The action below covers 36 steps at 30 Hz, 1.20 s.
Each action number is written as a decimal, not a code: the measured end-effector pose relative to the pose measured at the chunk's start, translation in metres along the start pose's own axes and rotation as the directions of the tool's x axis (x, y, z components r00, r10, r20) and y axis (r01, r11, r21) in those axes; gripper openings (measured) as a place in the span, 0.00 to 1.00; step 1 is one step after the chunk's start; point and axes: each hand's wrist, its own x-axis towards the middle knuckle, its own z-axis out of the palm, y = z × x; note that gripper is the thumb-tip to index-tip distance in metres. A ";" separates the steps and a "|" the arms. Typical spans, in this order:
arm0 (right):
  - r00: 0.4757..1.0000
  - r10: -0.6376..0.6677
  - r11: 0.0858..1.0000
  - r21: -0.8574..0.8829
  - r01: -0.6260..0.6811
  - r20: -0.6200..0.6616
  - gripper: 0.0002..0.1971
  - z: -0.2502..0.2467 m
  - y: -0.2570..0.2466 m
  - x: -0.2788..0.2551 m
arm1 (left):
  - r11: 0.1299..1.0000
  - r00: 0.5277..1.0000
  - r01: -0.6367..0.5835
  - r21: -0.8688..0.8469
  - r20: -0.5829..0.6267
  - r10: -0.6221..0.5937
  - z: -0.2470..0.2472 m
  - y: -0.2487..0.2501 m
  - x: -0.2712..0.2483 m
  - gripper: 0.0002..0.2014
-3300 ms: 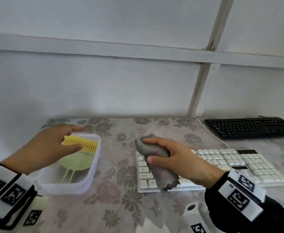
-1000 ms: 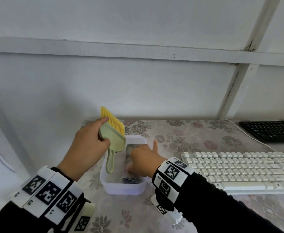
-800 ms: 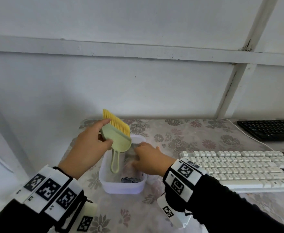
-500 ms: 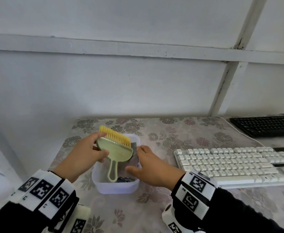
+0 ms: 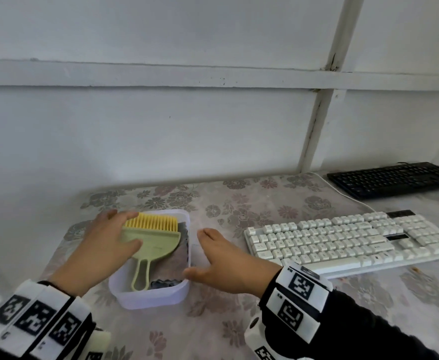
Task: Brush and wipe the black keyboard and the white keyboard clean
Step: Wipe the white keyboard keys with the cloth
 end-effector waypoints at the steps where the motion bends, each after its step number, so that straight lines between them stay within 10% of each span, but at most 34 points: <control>1: 1.000 0.005 1.000 -0.007 -0.005 -0.016 0.37 -0.004 0.005 -0.003 | 0.999 0.999 -0.047 0.009 -0.019 0.048 0.001 0.010 -0.001 0.27; 6: 0.995 0.045 0.999 0.004 -0.045 -0.089 0.39 -0.028 0.042 -0.023 | 0.963 0.964 -0.259 -0.069 0.051 0.262 0.020 0.071 -0.008 0.28; 13: 0.955 0.225 0.973 0.000 -0.230 -0.193 0.38 -0.079 0.132 -0.076 | 0.942 0.929 -0.250 -0.226 0.219 0.299 0.070 0.131 -0.013 0.31; 24: 0.772 0.581 0.811 0.104 -0.575 -0.259 0.44 -0.151 0.280 -0.179 | 0.972 0.939 0.000 -0.234 0.335 0.080 0.133 0.178 -0.012 0.39; 30: 0.736 0.645 0.760 0.070 -0.646 -0.206 0.33 -0.167 0.326 -0.203 | 0.948 0.930 0.142 -0.285 0.367 -0.029 0.145 0.166 -0.015 0.61; 36: 0.795 0.598 0.802 0.078 -0.593 -0.105 0.66 -0.175 0.347 -0.207 | 0.940 0.920 0.186 -0.287 0.386 -0.065 0.152 0.181 -0.028 0.55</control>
